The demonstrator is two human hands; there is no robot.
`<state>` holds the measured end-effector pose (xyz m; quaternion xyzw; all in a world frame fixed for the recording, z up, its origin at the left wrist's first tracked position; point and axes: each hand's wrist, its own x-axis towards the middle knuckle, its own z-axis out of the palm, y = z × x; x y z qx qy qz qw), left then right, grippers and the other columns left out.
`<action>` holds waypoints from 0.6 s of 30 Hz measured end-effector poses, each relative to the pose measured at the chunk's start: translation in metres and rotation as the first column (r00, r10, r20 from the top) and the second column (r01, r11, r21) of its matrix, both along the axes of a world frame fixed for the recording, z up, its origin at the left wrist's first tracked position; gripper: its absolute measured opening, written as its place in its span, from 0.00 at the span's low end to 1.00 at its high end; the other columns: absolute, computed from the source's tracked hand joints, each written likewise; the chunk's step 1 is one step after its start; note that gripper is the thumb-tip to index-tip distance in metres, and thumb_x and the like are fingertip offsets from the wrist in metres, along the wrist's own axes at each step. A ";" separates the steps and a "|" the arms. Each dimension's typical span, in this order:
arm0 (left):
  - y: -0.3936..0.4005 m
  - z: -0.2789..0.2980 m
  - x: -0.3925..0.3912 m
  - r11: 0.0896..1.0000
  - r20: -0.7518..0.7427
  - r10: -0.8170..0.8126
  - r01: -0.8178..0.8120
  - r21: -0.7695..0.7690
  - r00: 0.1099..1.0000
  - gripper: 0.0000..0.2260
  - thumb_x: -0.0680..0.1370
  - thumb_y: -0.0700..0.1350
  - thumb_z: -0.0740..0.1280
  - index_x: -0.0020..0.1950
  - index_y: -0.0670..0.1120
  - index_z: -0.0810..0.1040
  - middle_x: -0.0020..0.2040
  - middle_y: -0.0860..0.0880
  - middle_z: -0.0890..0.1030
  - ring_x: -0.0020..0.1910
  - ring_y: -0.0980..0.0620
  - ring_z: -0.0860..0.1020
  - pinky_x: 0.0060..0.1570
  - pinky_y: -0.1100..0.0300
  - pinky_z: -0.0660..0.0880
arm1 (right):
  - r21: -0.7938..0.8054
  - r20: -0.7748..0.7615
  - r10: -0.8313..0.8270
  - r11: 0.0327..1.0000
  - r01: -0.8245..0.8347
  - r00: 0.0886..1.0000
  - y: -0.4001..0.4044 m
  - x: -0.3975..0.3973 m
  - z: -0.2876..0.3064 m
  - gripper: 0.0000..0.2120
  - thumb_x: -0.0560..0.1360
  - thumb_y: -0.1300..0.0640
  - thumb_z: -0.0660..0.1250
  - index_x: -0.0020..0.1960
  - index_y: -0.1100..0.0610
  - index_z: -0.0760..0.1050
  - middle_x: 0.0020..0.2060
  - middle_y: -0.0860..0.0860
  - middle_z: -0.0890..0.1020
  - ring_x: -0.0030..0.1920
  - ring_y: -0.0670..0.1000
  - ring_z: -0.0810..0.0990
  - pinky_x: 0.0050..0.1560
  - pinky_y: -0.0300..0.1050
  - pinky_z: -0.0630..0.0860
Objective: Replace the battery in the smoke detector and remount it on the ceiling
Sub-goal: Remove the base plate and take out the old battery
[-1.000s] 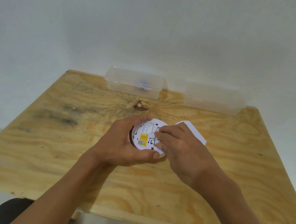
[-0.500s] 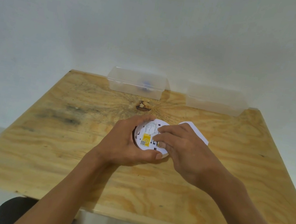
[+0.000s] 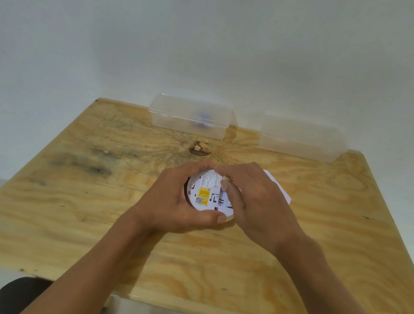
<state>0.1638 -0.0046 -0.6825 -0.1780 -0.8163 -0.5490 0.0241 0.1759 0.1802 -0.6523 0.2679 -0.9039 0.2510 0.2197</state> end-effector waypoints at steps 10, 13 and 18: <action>-0.005 0.001 -0.001 0.993 -0.034 0.035 -0.039 -0.108 0.999 0.43 0.58 0.62 0.79 0.70 0.49 0.75 0.61 0.55 0.82 0.58 0.60 0.81 0.56 0.63 0.79 | -0.243 0.468 -0.181 0.915 0.323 0.865 0.004 -0.006 0.034 0.07 0.78 0.56 0.64 0.47 0.49 0.80 0.42 0.45 0.82 0.38 0.44 0.79 0.35 0.30 0.71; -0.004 0.001 0.001 0.993 -0.034 0.030 -0.034 -0.113 0.999 0.43 0.59 0.62 0.78 0.71 0.48 0.75 0.61 0.55 0.82 0.58 0.61 0.81 0.56 0.65 0.78 | -0.074 0.457 -0.259 0.942 0.326 0.851 0.004 -0.003 0.023 0.05 0.77 0.55 0.66 0.44 0.49 0.80 0.39 0.46 0.79 0.36 0.43 0.75 0.37 0.37 0.73; -0.003 0.001 0.001 0.993 -0.029 0.028 -0.031 -0.113 0.999 0.43 0.59 0.61 0.79 0.71 0.48 0.75 0.61 0.55 0.82 0.57 0.62 0.81 0.55 0.66 0.78 | -0.035 0.448 -0.295 0.938 0.346 0.844 0.002 -0.004 0.017 0.05 0.77 0.54 0.66 0.43 0.48 0.79 0.41 0.46 0.78 0.43 0.48 0.76 0.46 0.51 0.77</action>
